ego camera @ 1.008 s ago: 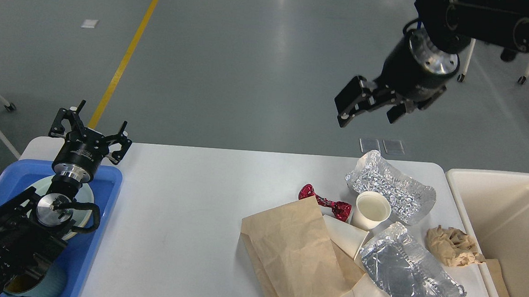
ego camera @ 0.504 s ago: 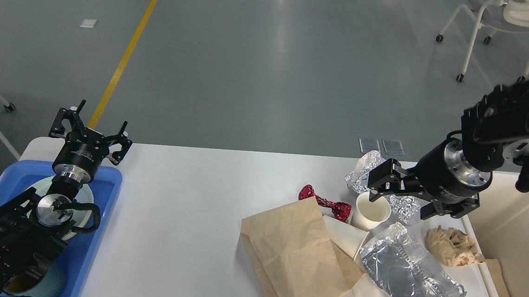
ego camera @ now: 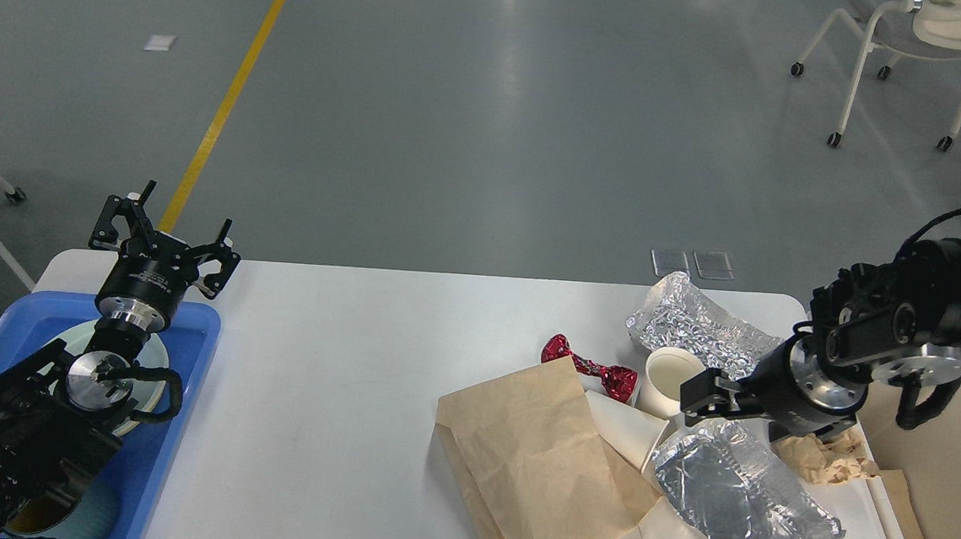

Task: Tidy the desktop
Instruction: 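Lower the right gripper onto the brown paper bag and grasp it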

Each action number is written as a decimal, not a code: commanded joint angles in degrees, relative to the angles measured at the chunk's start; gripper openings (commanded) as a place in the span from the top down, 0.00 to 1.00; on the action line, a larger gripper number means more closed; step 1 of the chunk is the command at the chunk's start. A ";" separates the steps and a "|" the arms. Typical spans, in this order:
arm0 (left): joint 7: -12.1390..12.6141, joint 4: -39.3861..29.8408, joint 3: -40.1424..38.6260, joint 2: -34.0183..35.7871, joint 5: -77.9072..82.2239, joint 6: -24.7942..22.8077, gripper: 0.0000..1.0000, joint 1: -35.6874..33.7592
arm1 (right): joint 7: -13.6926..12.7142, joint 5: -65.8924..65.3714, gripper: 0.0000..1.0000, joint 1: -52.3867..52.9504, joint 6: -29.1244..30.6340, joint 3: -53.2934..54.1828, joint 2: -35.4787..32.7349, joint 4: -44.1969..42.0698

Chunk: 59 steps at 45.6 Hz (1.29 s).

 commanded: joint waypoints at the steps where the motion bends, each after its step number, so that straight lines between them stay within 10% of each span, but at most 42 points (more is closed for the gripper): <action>1: 0.00 0.00 0.03 0.00 0.01 0.00 0.01 0.00 | 0.19 1.19 0.00 -4.06 -4.58 5.32 0.76 -0.07; 25: 0.09 0.00 -0.06 0.00 0.01 0.00 0.01 0.00 | 2.47 -4.07 0.00 -13.91 -27.70 13.94 3.04 -4.19; 59: 0.09 0.00 -0.06 0.00 0.01 0.00 0.01 0.00 | 1.95 -4.96 0.01 -33.25 -31.48 16.05 13.06 -29.33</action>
